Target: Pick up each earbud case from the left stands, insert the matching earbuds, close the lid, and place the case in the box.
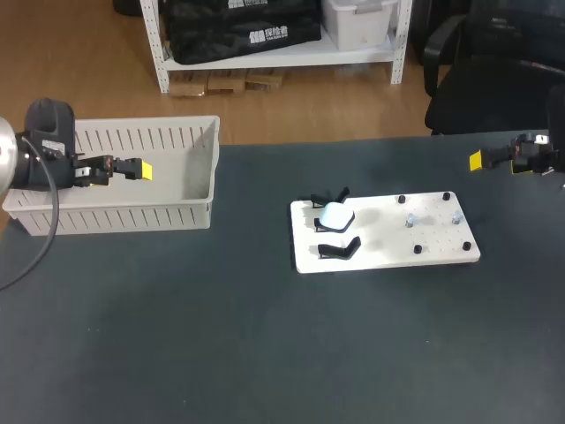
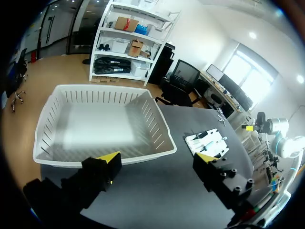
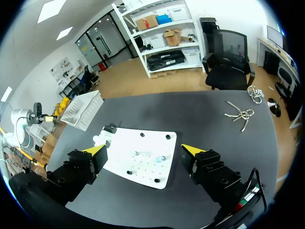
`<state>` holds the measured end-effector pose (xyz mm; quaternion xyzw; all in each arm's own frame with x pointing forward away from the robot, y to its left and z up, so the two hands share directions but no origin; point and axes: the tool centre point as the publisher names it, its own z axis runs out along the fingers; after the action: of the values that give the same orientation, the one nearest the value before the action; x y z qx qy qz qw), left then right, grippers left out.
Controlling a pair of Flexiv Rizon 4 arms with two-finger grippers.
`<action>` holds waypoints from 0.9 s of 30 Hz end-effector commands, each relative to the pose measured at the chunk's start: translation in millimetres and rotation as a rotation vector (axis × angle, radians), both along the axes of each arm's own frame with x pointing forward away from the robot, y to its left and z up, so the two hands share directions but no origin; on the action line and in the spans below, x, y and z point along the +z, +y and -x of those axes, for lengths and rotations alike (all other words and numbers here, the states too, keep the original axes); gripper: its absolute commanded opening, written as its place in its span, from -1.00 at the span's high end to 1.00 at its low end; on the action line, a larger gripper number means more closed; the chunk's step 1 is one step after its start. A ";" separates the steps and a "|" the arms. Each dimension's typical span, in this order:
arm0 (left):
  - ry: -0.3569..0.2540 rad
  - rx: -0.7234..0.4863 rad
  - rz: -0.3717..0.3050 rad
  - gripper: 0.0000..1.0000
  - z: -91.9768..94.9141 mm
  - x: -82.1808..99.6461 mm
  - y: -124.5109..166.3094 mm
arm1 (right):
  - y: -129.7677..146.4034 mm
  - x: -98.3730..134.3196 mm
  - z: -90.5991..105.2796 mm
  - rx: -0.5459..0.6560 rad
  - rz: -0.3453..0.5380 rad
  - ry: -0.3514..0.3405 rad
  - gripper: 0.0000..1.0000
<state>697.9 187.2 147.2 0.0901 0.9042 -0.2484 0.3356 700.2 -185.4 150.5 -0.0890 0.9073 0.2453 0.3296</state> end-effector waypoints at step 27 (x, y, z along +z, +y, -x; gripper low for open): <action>-0.041 -0.095 -0.041 -1.00 -1.1 4.8 -15.1 | -0.5 -0.4 -0.4 0.002 -0.001 0.000 -1.00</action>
<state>693.8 176.1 149.9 0.1311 0.8998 -0.2402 0.3398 700.2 -185.3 150.5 -0.0891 0.9073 0.2453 0.3296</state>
